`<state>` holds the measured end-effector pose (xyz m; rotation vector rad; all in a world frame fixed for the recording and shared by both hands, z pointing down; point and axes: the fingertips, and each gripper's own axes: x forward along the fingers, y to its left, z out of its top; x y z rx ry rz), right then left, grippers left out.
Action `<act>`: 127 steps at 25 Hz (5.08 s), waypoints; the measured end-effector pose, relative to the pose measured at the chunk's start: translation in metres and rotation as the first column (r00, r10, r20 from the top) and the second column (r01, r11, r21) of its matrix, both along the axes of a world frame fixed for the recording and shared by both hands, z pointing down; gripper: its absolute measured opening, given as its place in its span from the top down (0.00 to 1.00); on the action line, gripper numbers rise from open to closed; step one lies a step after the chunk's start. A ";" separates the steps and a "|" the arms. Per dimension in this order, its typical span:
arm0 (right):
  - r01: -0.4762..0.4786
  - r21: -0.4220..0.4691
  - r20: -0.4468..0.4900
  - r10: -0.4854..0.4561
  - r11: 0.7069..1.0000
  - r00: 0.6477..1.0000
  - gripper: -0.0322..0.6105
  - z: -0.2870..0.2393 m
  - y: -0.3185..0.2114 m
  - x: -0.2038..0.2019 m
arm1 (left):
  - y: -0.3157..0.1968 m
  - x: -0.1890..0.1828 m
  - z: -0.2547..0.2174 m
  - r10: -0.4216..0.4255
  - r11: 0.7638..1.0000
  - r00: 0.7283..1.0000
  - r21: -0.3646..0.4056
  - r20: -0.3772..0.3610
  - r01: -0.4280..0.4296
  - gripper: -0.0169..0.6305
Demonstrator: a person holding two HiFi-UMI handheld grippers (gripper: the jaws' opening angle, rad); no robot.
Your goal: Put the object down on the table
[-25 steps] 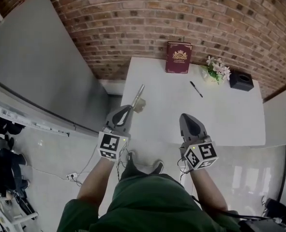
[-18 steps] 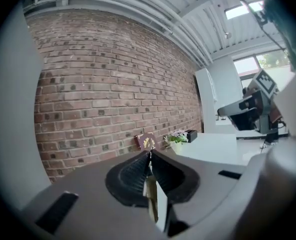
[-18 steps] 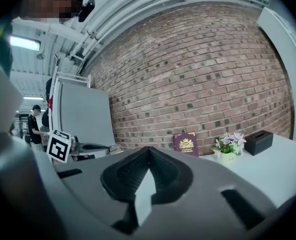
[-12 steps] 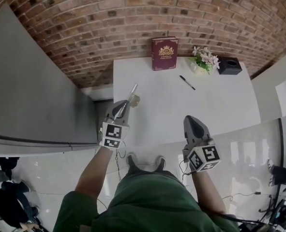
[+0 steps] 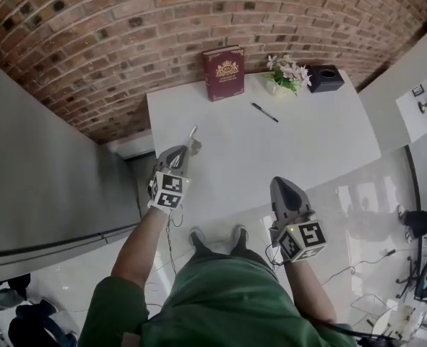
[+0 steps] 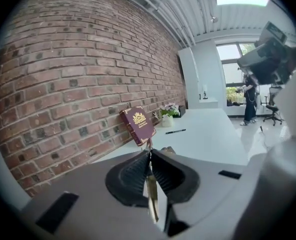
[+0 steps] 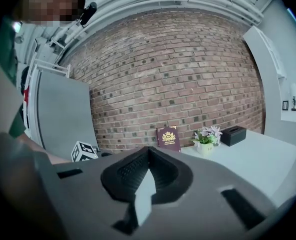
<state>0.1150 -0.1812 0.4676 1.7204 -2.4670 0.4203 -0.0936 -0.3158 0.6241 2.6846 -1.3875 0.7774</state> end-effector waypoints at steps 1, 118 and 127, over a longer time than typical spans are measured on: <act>-0.009 -0.006 -0.005 0.008 1.000 1.000 0.95 0.002 0.002 0.002 | -0.002 0.004 0.007 0.013 1.000 1.000 -0.006 0.012 -0.013 0.94; 0.250 0.429 -0.060 -0.249 0.868 0.967 0.95 -0.148 -0.023 -0.026 | 0.117 0.027 -0.293 -0.154 0.910 0.896 0.294 -0.417 0.293 0.90; 0.265 0.428 -0.071 -0.260 0.864 0.963 0.95 -0.145 -0.026 -0.029 | 0.112 0.025 -0.289 -0.160 0.911 0.894 0.287 -0.418 0.297 0.90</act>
